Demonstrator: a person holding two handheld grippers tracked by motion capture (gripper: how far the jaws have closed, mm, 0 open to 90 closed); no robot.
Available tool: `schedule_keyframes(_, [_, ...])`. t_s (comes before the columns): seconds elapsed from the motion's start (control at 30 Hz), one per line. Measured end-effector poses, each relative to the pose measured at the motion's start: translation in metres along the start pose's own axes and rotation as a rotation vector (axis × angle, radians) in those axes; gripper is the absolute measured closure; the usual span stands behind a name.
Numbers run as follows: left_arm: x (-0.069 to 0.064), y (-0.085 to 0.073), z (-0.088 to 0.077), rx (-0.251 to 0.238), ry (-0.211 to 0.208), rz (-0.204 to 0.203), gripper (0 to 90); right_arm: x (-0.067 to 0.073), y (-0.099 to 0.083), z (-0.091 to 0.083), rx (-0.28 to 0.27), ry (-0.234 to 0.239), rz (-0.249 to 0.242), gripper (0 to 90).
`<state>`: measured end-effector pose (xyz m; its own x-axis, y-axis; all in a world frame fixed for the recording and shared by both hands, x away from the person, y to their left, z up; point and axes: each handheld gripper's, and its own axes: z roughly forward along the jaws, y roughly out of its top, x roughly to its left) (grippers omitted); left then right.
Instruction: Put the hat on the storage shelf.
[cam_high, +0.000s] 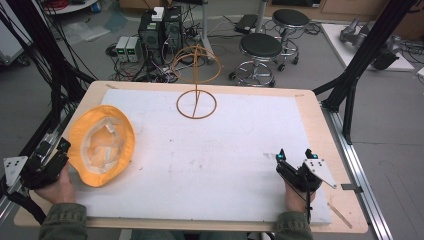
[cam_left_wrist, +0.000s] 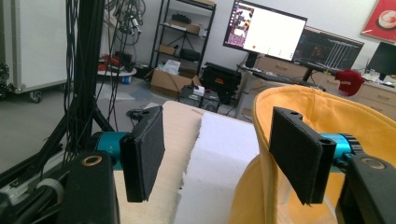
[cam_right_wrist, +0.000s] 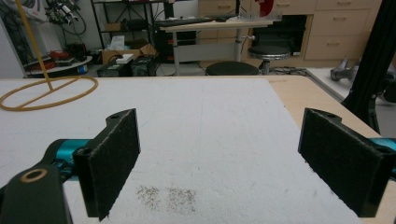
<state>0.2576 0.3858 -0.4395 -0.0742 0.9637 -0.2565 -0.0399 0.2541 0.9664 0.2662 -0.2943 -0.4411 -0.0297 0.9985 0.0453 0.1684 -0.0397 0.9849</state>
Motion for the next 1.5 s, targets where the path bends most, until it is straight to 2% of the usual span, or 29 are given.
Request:
schedule_keyframes(0.37, [0.001, 0.0, -0.001, -0.006, -0.001, -0.017, 36.0, 0.001, 0.0, -0.001, -0.004, -0.004, 0.0, 11.7])
schedule_keyframes(0.67, [0.0, 0.0, 0.0, 0.001, -0.007, -0.012, 35.9, -0.001, 0.0, 0.0, 0.002, -0.005, 0.002, 11.7])
schedule_keyframes(0.87, [-0.002, 0.001, 0.0, -0.001, -0.022, -0.028, 36.0, -0.001, 0.0, -0.001, -0.008, 0.002, 0.013, 11.7])
schedule_keyframes(1.07, [-0.004, 0.001, 0.0, -0.001, -0.036, -0.024, 35.8, -0.001, 0.0, -0.001, -0.007, 0.002, 0.02, 11.7])
schedule_keyframes(1.43, [-0.01, 0.001, 0.002, 0.013, -0.068, 0.01, 35.6, -0.001, -0.001, 0.0, 0.003, 0.005, 0.012, 11.7])
schedule_keyframes(1.5, [-0.011, 0.0, 0.004, 0.028, -0.077, 0.019, 35.5, -0.001, -0.001, 0.001, 0.005, 0.006, 0.014, 11.7])
